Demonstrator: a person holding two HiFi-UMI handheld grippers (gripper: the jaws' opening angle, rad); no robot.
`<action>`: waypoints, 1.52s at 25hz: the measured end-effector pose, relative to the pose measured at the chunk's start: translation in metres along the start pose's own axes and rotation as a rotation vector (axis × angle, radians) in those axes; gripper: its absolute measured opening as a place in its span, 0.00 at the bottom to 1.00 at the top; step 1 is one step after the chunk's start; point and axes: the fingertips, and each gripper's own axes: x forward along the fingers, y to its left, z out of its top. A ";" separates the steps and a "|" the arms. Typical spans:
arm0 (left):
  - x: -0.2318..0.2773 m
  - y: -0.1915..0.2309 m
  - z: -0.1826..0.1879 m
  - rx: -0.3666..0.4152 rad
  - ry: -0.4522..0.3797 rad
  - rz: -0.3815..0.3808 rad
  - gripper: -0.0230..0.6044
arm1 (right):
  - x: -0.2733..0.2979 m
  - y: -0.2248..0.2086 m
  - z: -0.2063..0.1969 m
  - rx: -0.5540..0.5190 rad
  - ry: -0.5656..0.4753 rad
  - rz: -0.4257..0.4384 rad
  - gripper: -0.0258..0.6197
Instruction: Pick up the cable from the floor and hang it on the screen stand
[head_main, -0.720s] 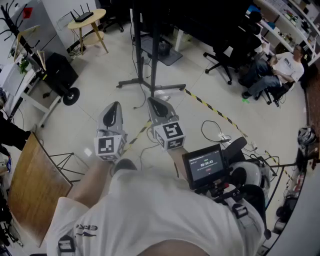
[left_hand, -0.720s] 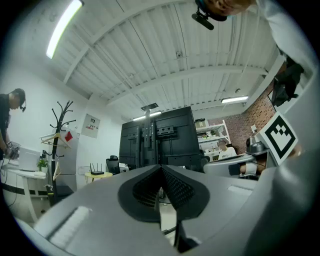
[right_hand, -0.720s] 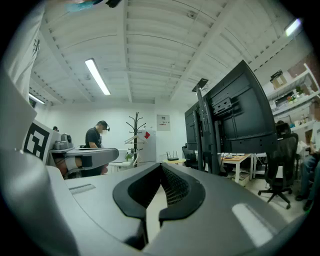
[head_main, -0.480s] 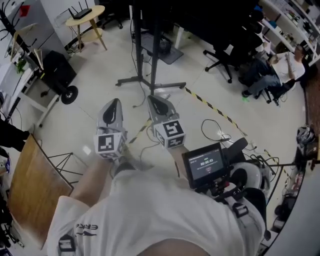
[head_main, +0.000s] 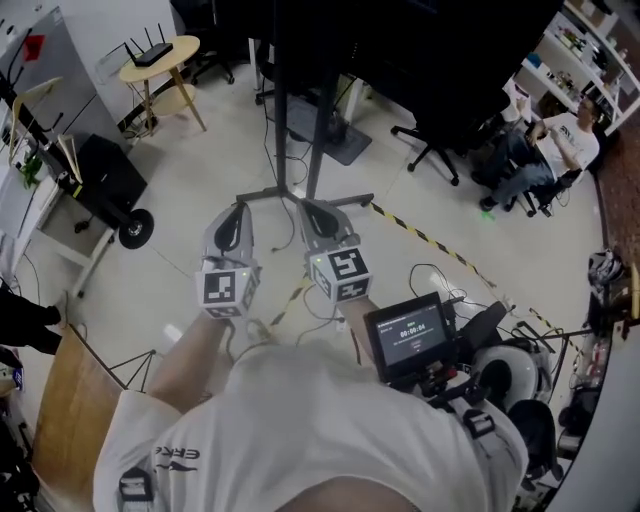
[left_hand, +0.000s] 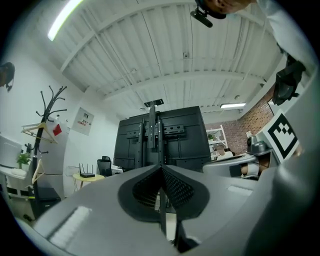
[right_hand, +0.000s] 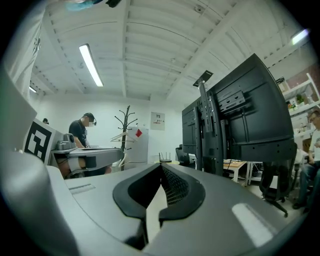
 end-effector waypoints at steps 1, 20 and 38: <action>0.009 0.010 0.003 0.002 -0.003 -0.010 0.04 | 0.013 0.000 0.005 -0.005 -0.004 -0.008 0.06; 0.094 0.147 0.003 -0.018 -0.024 -0.057 0.04 | 0.170 0.018 0.028 -0.047 -0.013 -0.070 0.06; 0.192 0.127 -0.050 0.001 0.041 -0.059 0.04 | 0.213 -0.081 -0.007 -0.057 0.030 -0.083 0.06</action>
